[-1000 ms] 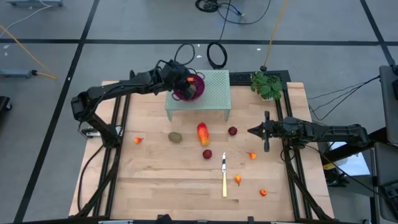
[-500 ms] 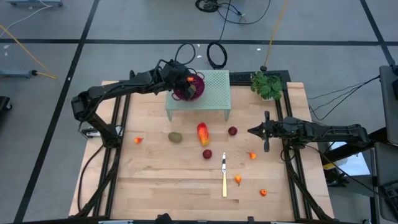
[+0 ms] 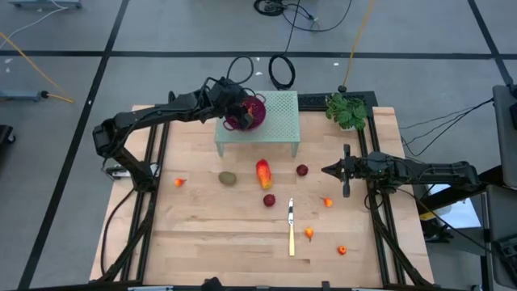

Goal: Pick & Place Fruit
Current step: Put the pear into violet strainer bowl on the shelf

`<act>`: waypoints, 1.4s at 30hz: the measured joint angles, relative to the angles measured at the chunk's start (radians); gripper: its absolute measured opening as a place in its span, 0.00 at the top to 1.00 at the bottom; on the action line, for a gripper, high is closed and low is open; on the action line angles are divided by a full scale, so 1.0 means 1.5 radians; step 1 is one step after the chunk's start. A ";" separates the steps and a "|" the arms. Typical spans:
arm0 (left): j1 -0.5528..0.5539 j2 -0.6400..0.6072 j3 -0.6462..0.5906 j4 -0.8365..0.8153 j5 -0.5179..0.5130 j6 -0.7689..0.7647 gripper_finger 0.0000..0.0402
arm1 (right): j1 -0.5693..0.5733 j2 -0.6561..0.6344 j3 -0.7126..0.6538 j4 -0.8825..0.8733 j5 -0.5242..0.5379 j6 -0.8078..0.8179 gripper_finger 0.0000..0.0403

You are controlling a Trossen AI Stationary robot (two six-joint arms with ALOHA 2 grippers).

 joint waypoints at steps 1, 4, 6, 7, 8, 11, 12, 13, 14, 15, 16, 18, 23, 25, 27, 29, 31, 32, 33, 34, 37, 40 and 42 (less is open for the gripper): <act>0.000 0.000 0.000 0.003 0.000 0.000 0.56 | 0.000 0.000 0.000 0.000 0.000 0.000 0.99; 0.000 -0.006 0.000 0.016 0.000 -0.007 0.56 | 0.000 0.000 0.000 0.000 0.000 0.000 0.99; -0.001 -0.015 0.000 0.036 0.001 -0.014 0.56 | 0.000 0.000 0.000 0.000 0.000 0.000 0.99; -0.002 -0.021 0.002 0.033 0.001 -0.017 0.56 | 0.000 0.000 0.000 0.000 -0.001 0.000 0.99; -0.004 -0.026 0.005 0.026 0.001 -0.019 0.56 | 0.000 0.000 0.000 0.000 -0.001 0.000 0.99; -0.015 -0.046 0.024 0.007 0.000 -0.038 0.56 | 0.000 0.000 0.000 0.000 -0.002 0.000 0.99; -0.018 -0.053 0.032 -0.004 0.000 -0.051 0.57 | 0.000 0.000 0.000 0.000 -0.002 0.000 0.99; -0.023 -0.059 0.041 -0.015 0.000 -0.066 0.57 | 0.000 0.000 0.000 0.000 -0.002 0.000 0.99; -0.029 -0.065 0.051 -0.027 0.000 -0.083 0.58 | 0.000 0.000 0.000 0.000 -0.002 0.000 0.99; -0.035 -0.071 0.059 -0.040 0.000 -0.100 0.58 | 0.000 0.000 0.000 0.000 -0.002 0.000 0.99; -0.040 -0.078 0.067 -0.056 -0.001 -0.118 0.59 | 0.000 0.000 0.000 0.000 -0.002 0.000 0.99; -0.055 -0.091 0.080 -0.081 -0.001 -0.150 0.61 | 0.000 0.000 0.000 0.000 -0.002 0.000 0.99; -0.099 -0.121 0.091 -0.122 0.000 -0.227 0.68 | 0.000 0.000 0.000 0.000 -0.002 -0.001 0.99; -0.116 -0.132 0.091 -0.143 -0.001 -0.262 0.71 | 0.000 0.000 0.000 0.000 -0.002 -0.001 0.99; -0.136 -0.141 0.092 -0.158 -0.001 -0.293 0.74 | 0.000 0.000 0.000 0.000 -0.002 -0.002 0.99; -0.158 -0.145 0.092 -0.189 -0.001 -0.320 0.77 | 0.000 0.000 0.000 0.000 -0.002 -0.002 0.99; -0.181 -0.145 0.092 -0.220 0.000 -0.342 0.81 | 0.000 0.000 0.000 -0.001 -0.002 -0.002 0.99; -0.194 -0.145 0.092 -0.238 0.000 -0.352 0.83 | 0.000 0.000 0.000 0.000 -0.002 -0.002 0.99; -0.206 -0.146 0.092 -0.254 0.000 -0.361 0.85 | 0.000 0.000 0.000 0.000 -0.002 -0.002 0.99; -0.219 -0.146 0.092 -0.269 0.000 -0.369 0.87 | 0.000 0.000 0.000 0.000 -0.002 -0.002 0.99; -0.256 -0.146 0.092 -0.319 0.001 -0.386 0.92 | 0.000 0.000 0.000 0.000 -0.002 -0.002 0.99; -0.291 -0.146 0.092 -0.360 0.001 -0.403 0.98 | 0.000 0.000 0.000 0.000 -0.002 -0.003 0.99; -0.313 -0.146 0.092 -0.387 0.001 -0.418 0.99 | 0.000 0.000 0.000 0.000 -0.002 -0.003 0.99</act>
